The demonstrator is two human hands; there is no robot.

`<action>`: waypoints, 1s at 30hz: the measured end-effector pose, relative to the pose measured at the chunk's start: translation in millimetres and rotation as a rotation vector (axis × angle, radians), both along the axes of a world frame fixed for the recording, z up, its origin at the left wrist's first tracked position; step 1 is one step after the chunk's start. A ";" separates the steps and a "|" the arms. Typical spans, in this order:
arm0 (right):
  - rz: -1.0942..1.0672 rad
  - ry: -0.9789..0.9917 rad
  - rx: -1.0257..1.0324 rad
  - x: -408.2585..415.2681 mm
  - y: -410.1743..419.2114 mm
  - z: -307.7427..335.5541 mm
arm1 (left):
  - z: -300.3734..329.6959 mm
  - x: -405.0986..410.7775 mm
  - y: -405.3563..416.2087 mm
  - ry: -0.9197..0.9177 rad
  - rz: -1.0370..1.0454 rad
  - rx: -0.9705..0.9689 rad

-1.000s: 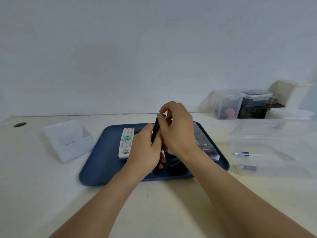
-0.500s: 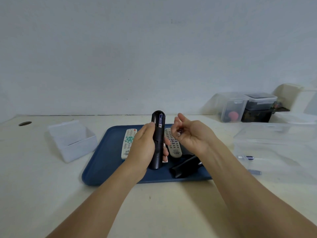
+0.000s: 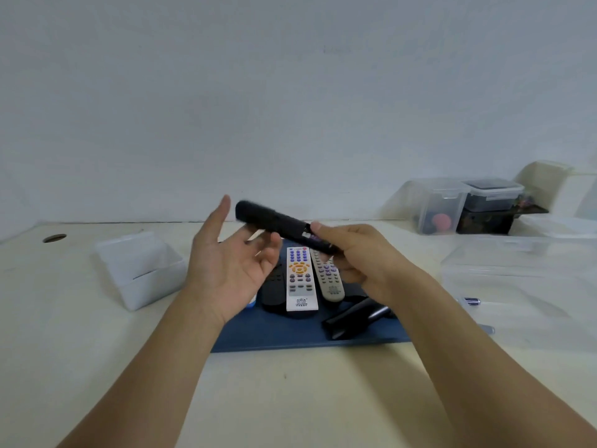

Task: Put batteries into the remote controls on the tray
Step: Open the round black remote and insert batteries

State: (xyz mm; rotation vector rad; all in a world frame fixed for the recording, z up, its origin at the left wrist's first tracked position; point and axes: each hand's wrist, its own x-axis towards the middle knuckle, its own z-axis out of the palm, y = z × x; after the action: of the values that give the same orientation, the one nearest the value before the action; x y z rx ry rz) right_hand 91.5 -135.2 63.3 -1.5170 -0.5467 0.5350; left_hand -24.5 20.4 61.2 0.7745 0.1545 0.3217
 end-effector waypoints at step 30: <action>-0.319 -0.839 0.222 -58.5 34.7 -32.5 | -18.2 14.3 -41.4 0.239 0.258 0.432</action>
State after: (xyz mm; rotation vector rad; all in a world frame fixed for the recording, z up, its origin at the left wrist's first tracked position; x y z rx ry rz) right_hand 32.9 -100.4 30.8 -1.5344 -0.9397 -0.4333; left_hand -10.2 -20.9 43.0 1.2252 0.4215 0.5155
